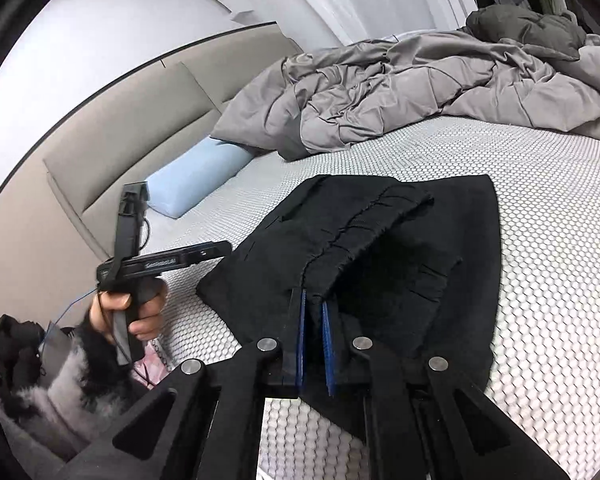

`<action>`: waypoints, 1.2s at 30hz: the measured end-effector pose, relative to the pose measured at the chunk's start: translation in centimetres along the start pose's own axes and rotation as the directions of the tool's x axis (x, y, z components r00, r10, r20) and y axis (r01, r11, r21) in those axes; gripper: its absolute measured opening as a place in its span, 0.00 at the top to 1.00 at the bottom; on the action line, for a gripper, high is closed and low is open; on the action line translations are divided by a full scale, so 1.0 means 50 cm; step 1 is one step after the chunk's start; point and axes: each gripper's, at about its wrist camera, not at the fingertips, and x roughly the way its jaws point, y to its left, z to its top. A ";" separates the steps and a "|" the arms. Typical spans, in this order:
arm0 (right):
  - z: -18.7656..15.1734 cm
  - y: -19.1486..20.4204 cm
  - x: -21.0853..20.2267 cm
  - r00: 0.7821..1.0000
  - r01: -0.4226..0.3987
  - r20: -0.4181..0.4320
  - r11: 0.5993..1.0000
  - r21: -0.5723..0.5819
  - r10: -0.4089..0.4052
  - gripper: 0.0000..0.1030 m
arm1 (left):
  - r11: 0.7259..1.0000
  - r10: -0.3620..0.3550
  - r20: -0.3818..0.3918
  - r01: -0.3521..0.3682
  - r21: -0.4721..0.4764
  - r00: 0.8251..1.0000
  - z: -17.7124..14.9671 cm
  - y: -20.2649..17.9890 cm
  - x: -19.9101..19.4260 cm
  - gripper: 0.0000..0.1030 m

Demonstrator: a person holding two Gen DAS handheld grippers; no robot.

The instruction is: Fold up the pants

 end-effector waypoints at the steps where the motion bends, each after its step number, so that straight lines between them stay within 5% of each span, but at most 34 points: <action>1: -0.008 -0.015 0.015 0.998 0.049 -0.030 0.999 0.013 -0.048 0.93 | 1.000 0.004 -0.006 -0.004 0.016 1.000 -0.002 -0.008 0.005 0.24; 4: -0.041 -0.064 0.077 0.976 0.149 -0.165 0.987 0.052 -0.139 0.95 | 0.998 0.012 -0.023 -0.011 0.055 1.000 -0.009 -0.028 0.019 0.24; 6: -0.039 -0.069 0.073 0.978 0.152 -0.153 0.986 0.064 -0.141 0.95 | 0.997 0.024 -0.023 -0.022 0.074 0.999 -0.012 -0.039 0.021 0.24; 11: -0.012 -0.067 0.009 0.999 0.035 -0.026 0.992 0.122 -0.032 0.85 | 0.997 0.023 -0.021 -0.021 0.078 1.000 -0.018 -0.044 0.022 0.24; 18: -0.021 -0.093 0.100 0.984 0.021 -0.179 0.976 0.217 0.019 0.69 | 0.995 0.005 -0.027 -0.002 0.099 1.000 -0.028 -0.056 0.022 0.24; 22: -0.016 -0.105 0.111 0.982 -0.064 -0.156 0.960 0.272 0.110 0.53 | 0.993 0.002 -0.042 0.003 0.120 0.999 -0.034 -0.063 0.027 0.24; 25: -0.013 -0.100 0.127 0.983 -0.056 -0.158 0.965 0.257 0.099 0.53 | 0.991 0.005 -0.049 0.001 0.132 0.999 -0.038 -0.067 0.031 0.24; 26: -0.010 -0.095 0.129 0.984 -0.048 -0.153 0.968 0.244 0.087 0.54 | 0.991 0.009 -0.050 -0.002 0.134 0.999 -0.039 -0.067 0.031 0.24; 28: -0.006 -0.086 0.127 0.989 -0.019 -0.140 0.977 0.211 0.050 0.79 | 0.991 0.014 -0.050 -0.007 0.135 0.999 -0.041 -0.067 0.032 0.24; 30: -0.001 -0.079 0.124 0.990 -0.031 -0.127 0.980 0.197 0.057 0.91 | 0.992 0.013 -0.050 -0.006 0.129 0.999 -0.041 -0.063 0.030 0.24; 36: 0.009 -0.025 0.051 0.990 -0.126 -0.044 0.988 0.088 0.131 0.96 | 0.992 0.001 -0.038 0.004 0.129 0.999 -0.043 -0.056 0.020 0.24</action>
